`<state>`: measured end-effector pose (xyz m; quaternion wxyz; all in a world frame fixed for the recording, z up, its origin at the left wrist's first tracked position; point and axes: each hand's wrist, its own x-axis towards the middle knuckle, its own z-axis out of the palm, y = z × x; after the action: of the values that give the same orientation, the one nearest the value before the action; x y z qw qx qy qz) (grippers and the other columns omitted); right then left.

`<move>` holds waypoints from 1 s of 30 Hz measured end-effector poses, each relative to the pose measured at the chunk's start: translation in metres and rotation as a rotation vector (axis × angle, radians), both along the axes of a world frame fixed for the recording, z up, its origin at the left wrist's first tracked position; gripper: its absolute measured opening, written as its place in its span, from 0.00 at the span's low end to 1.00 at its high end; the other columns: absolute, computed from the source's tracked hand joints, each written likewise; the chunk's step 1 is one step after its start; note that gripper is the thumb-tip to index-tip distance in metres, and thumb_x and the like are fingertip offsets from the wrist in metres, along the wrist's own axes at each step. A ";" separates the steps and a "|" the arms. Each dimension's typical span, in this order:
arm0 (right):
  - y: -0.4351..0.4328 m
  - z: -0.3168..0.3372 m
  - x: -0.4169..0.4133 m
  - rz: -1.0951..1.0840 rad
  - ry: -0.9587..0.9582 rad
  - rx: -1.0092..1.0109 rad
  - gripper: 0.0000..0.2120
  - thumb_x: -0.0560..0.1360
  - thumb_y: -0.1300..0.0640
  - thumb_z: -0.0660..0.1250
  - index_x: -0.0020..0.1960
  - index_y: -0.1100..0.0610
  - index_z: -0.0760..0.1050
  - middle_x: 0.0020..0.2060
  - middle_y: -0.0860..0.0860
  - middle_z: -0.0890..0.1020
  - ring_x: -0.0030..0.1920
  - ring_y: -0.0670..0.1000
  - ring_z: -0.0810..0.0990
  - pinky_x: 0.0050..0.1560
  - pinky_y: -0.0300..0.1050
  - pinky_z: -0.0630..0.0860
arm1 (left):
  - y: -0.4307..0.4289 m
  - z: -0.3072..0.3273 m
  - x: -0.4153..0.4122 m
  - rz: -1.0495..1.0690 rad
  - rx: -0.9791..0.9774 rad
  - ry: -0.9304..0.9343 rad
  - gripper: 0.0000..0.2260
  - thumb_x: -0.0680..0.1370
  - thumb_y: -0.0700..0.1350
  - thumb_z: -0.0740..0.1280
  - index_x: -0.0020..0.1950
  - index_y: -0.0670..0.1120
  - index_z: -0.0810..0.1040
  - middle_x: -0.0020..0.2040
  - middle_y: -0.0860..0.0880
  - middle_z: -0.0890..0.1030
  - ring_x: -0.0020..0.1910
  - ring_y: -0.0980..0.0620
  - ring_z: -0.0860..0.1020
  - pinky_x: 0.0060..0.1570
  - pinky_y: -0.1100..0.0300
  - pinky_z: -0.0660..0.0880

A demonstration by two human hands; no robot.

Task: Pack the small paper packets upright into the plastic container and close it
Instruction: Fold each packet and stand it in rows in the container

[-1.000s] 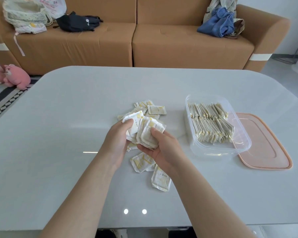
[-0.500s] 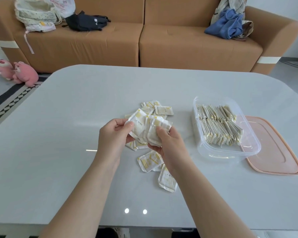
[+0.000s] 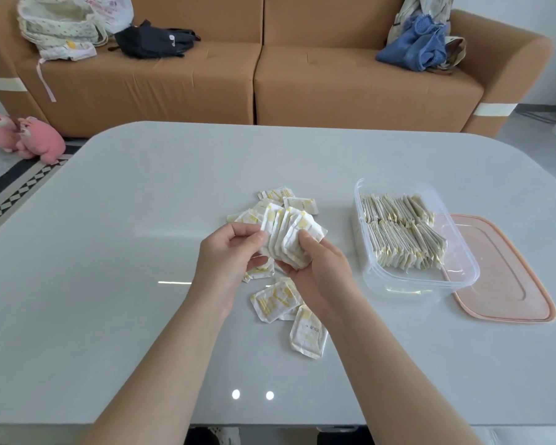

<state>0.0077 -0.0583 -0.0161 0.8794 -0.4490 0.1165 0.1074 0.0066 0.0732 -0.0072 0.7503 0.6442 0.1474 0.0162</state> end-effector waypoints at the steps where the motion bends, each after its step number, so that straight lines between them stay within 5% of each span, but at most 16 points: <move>1: 0.000 0.000 0.000 0.013 0.011 -0.003 0.14 0.82 0.61 0.55 0.63 0.65 0.73 0.56 0.62 0.82 0.53 0.56 0.82 0.52 0.48 0.78 | 0.000 0.000 -0.002 -0.028 0.052 -0.013 0.02 0.75 0.38 0.71 0.44 0.44 0.81 0.38 0.47 0.81 0.38 0.53 0.80 0.43 0.60 0.81; 5: 0.002 -0.002 0.000 0.006 0.041 -0.075 0.13 0.82 0.62 0.56 0.62 0.64 0.74 0.51 0.59 0.83 0.48 0.54 0.83 0.46 0.46 0.80 | 0.003 -0.004 -0.003 -0.045 0.298 -0.063 0.03 0.76 0.41 0.70 0.43 0.47 0.83 0.37 0.51 0.82 0.36 0.58 0.78 0.37 0.66 0.76; 8: -0.002 -0.004 0.001 -0.061 0.081 -0.124 0.09 0.81 0.63 0.57 0.55 0.62 0.76 0.44 0.56 0.82 0.42 0.52 0.82 0.45 0.46 0.80 | 0.011 -0.017 0.004 -0.067 0.680 0.001 0.05 0.75 0.45 0.69 0.50 0.49 0.82 0.48 0.52 0.81 0.48 0.54 0.79 0.47 0.59 0.74; 13: -0.008 -0.005 0.001 -0.099 0.120 -0.146 0.07 0.80 0.64 0.59 0.50 0.59 0.75 0.43 0.54 0.81 0.42 0.51 0.81 0.44 0.46 0.79 | 0.006 -0.037 0.011 -0.273 1.214 0.124 0.36 0.72 0.58 0.70 0.75 0.55 0.58 0.74 0.47 0.61 0.71 0.44 0.62 0.66 0.48 0.62; 16: -0.011 -0.004 -0.001 -0.086 0.113 -0.152 0.07 0.81 0.64 0.59 0.51 0.60 0.75 0.43 0.55 0.81 0.42 0.51 0.81 0.41 0.44 0.78 | -0.003 -0.044 0.015 -0.302 1.282 0.068 0.38 0.72 0.58 0.69 0.77 0.61 0.51 0.77 0.49 0.54 0.74 0.46 0.57 0.67 0.46 0.59; 21: -0.021 -0.005 -0.002 -0.092 0.144 -0.167 0.09 0.80 0.63 0.59 0.58 0.62 0.75 0.50 0.58 0.81 0.47 0.54 0.80 0.48 0.47 0.79 | -0.013 -0.047 0.022 -0.259 1.364 0.030 0.27 0.75 0.56 0.66 0.73 0.57 0.64 0.70 0.52 0.66 0.69 0.47 0.64 0.63 0.48 0.63; 27: -0.032 -0.005 0.000 -0.109 0.170 -0.146 0.12 0.80 0.63 0.60 0.61 0.63 0.74 0.54 0.60 0.81 0.48 0.54 0.81 0.44 0.46 0.79 | -0.017 -0.045 0.022 -0.131 1.255 -0.080 0.10 0.75 0.40 0.65 0.54 0.51 0.78 0.53 0.51 0.76 0.55 0.47 0.73 0.43 0.56 0.68; 30: -0.032 -0.005 0.001 -0.117 0.170 -0.114 0.11 0.80 0.64 0.60 0.60 0.62 0.74 0.50 0.58 0.81 0.45 0.53 0.80 0.41 0.44 0.78 | -0.015 -0.041 0.022 -0.101 1.056 -0.099 0.03 0.75 0.42 0.68 0.44 0.50 0.80 0.42 0.51 0.80 0.45 0.47 0.77 0.38 0.58 0.69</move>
<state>0.0087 -0.0907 -0.0209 0.8441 -0.4800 0.2227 0.0871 0.0282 0.0586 -0.0484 0.3297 0.9390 0.0524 0.0823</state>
